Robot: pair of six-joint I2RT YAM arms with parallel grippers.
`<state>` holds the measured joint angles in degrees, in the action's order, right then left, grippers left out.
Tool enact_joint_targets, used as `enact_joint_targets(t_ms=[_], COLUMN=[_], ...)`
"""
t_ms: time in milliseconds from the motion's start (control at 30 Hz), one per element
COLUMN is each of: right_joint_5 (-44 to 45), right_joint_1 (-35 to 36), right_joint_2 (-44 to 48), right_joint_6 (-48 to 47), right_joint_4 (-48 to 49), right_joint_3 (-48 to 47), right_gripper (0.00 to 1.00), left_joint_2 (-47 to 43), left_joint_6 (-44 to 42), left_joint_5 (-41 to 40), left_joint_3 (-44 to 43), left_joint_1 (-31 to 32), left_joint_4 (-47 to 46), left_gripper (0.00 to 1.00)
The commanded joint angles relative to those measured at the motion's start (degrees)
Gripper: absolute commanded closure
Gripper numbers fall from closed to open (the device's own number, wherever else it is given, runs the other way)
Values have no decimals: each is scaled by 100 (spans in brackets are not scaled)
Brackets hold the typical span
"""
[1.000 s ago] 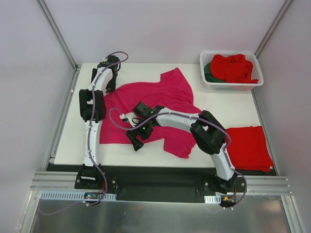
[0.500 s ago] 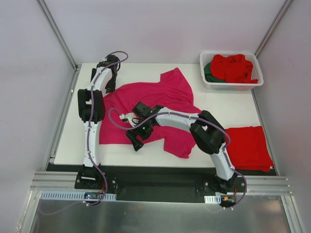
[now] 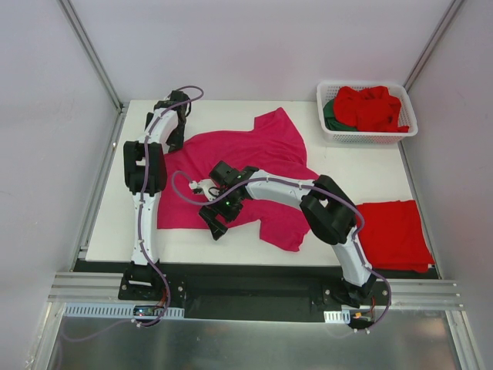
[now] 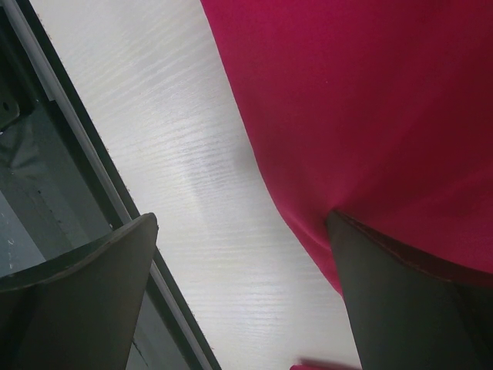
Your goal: Fold and stack the t-shirts
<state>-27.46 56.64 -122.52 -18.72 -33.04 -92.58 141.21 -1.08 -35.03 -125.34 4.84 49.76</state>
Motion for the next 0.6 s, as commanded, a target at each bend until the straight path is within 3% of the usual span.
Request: enact_joint_targets(t_ms=[0, 567], right_joint_5=[224, 118], right_joint_1=[40, 40], right_joint_2=[-343, -457], right_joint_6=[-70, -97], right_joint_4=[-695, -739], right_joint_3=[196, 143], right_gripper=[4, 4], left_joint_2=[-111, -559], left_joint_6=[-15, -15], left_joint_5=[-65, -312], left_joint_3=[-17, 229], left_joint_1=[8, 105], left_joint_4=[87, 210], left_gripper=[1, 1])
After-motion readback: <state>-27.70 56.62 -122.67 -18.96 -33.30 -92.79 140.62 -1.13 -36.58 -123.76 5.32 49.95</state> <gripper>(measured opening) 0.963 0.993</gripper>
